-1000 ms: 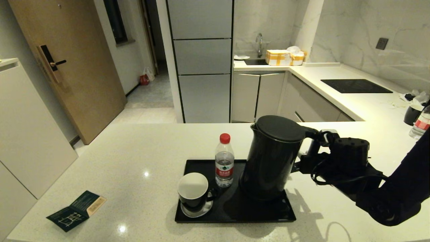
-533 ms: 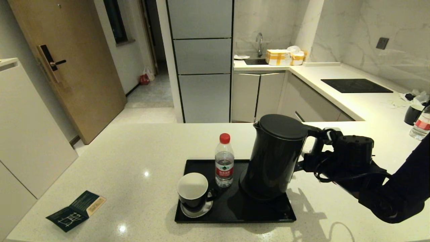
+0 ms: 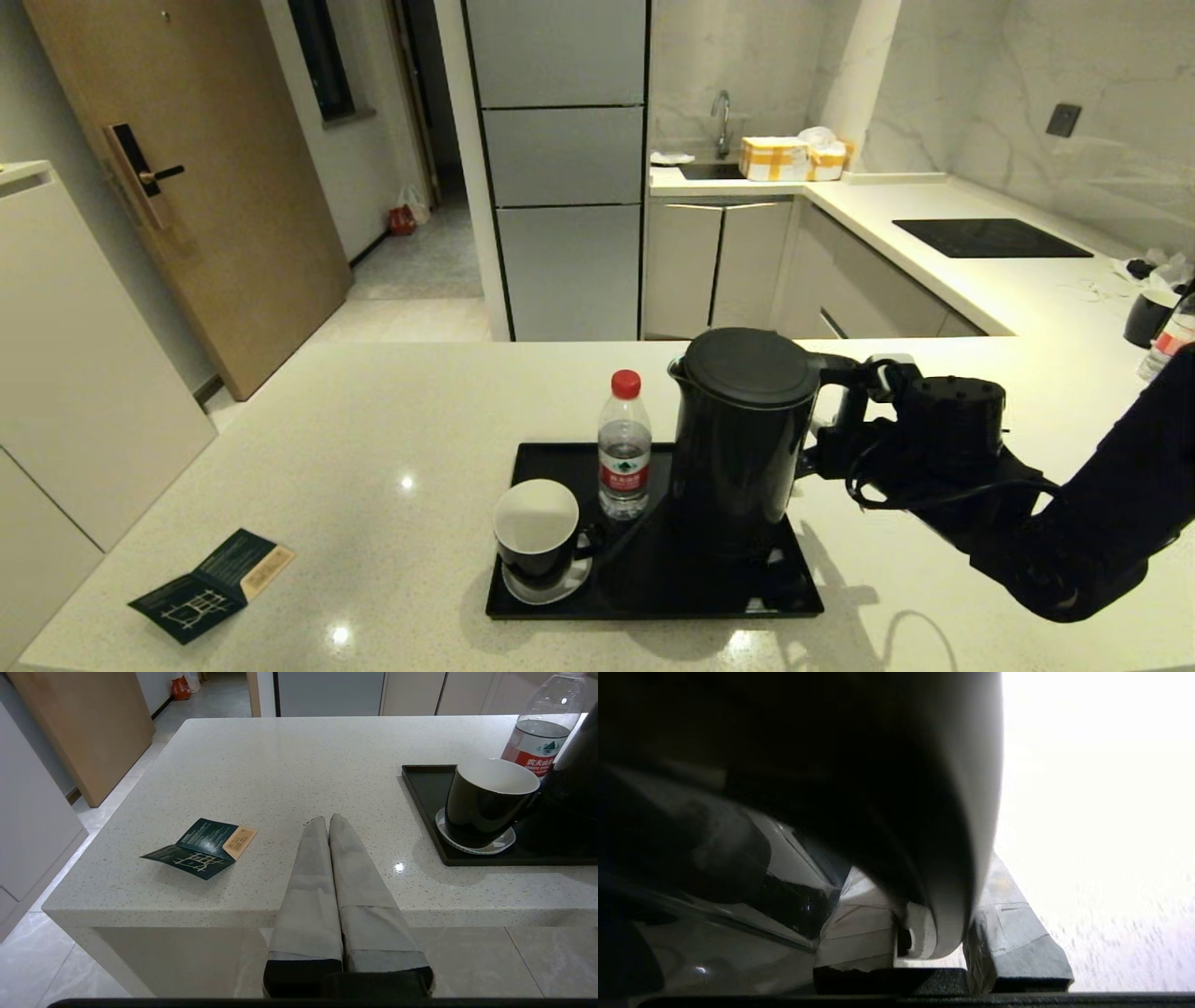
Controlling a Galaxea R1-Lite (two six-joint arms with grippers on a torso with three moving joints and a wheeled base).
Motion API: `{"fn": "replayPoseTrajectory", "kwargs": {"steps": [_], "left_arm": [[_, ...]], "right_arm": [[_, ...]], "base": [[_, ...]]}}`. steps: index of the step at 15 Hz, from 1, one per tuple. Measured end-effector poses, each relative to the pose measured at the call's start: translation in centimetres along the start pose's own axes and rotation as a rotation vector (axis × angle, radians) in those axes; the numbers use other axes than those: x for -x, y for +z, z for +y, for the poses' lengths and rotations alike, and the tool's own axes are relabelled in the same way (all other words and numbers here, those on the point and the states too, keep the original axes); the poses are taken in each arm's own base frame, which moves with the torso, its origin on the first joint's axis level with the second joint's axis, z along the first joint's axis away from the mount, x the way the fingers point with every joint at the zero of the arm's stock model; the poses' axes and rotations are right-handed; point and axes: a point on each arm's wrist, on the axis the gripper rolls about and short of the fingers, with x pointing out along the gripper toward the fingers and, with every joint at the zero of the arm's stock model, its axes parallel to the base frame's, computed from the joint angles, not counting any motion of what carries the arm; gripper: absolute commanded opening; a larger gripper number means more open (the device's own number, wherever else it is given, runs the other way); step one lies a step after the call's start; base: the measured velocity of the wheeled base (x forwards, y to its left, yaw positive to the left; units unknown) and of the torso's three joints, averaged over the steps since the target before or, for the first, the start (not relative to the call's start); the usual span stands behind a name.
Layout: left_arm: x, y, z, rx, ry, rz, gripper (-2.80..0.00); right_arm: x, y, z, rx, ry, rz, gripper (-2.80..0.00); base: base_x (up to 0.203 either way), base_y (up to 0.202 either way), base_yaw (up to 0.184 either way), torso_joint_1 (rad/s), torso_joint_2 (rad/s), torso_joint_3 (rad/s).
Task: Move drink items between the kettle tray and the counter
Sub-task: Return the kettle to its original position
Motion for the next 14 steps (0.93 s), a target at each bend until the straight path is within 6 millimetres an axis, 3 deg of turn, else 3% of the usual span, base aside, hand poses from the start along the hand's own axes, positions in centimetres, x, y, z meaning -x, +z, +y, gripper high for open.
{"fn": "replayPoseTrajectory", "kwargs": {"steps": [6,14], "left_arm": [[0.0,0.0,0.0,0.0,0.0,0.0,-2.8],[0.0,0.0,0.0,0.0,0.0,0.0,-2.8]], "right_arm": [[-0.8,-0.17,-0.34,-0.003,-0.008,0.002,-2.8],[-0.2,-0.73,-0.51,0.021,-0.002,0.029,-2.8]], "base": [[0.0,0.0,0.0,0.0,0.0,0.0],[0.0,0.0,0.0,0.0,0.0,0.0]]}}
